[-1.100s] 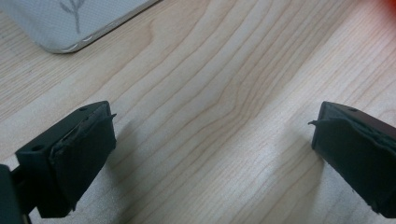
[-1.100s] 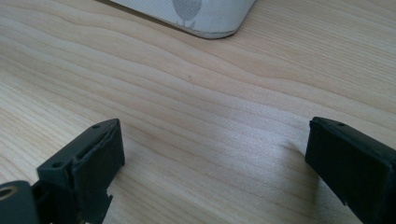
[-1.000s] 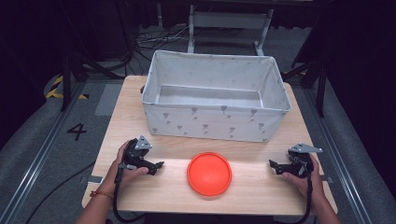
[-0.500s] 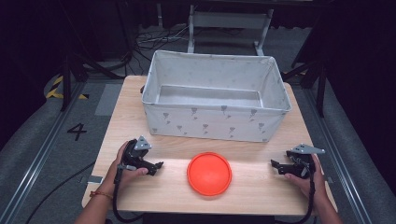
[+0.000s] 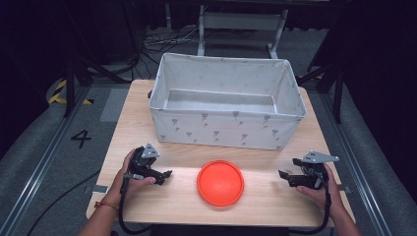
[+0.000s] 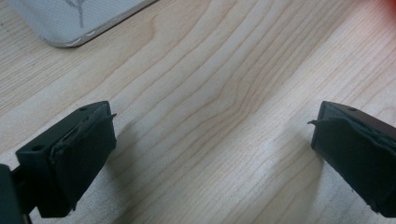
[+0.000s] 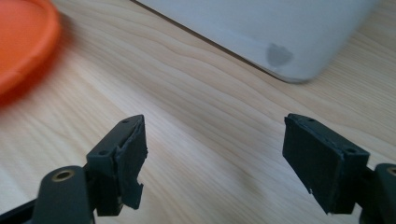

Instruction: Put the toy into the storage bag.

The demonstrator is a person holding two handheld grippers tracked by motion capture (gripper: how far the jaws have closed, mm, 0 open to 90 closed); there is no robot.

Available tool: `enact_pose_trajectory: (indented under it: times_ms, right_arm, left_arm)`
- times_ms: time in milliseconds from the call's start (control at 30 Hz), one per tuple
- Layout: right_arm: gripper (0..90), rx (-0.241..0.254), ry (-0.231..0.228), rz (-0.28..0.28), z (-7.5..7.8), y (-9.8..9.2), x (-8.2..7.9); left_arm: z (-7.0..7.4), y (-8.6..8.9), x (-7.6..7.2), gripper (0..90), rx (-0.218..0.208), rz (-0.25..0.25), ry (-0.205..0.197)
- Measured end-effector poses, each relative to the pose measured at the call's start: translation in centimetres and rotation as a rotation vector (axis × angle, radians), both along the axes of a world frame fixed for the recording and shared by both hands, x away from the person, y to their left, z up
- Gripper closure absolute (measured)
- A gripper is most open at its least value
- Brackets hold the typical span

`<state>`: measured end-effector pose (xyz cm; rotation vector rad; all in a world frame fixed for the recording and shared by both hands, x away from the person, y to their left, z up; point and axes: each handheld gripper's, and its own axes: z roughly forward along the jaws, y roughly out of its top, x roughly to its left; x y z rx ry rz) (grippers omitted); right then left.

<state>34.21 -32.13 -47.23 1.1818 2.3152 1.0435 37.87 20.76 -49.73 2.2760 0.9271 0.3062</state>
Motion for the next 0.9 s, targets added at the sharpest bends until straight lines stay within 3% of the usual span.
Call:
enact_pose_trajectory:
  times_ms: [333, 467, 633, 733, 900]
  right_arm:
    - [19.6, 0.063, -0.023, 0.164, 2.3, 4.9, -0.7]
    - [19.2, 0.056, -0.030, 0.234, 2.6, 7.6, -0.7]
    - [18.3, 0.021, -0.016, 0.307, 2.0, 11.2, 0.1]
    - [18.3, 0.045, 0.001, 0.328, 1.5, 12.4, 0.9]
    - [20.4, 0.020, 0.036, 0.347, 0.3, 14.0, 2.6]
  left_arm:
    - [0.0, 0.0, 0.0, 0.2, 0.000, 0.001, 0.000]
    - [0.0, 0.0, 0.0, 0.3, 0.005, 0.004, -0.004]
    - [0.1, 0.0, -0.1, 0.3, 0.007, 0.009, -0.006]
    - [0.1, 0.0, -0.1, 0.3, 0.007, 0.009, -0.006]
    - [0.0, 0.0, -0.1, 0.3, 0.002, 0.010, -0.001]
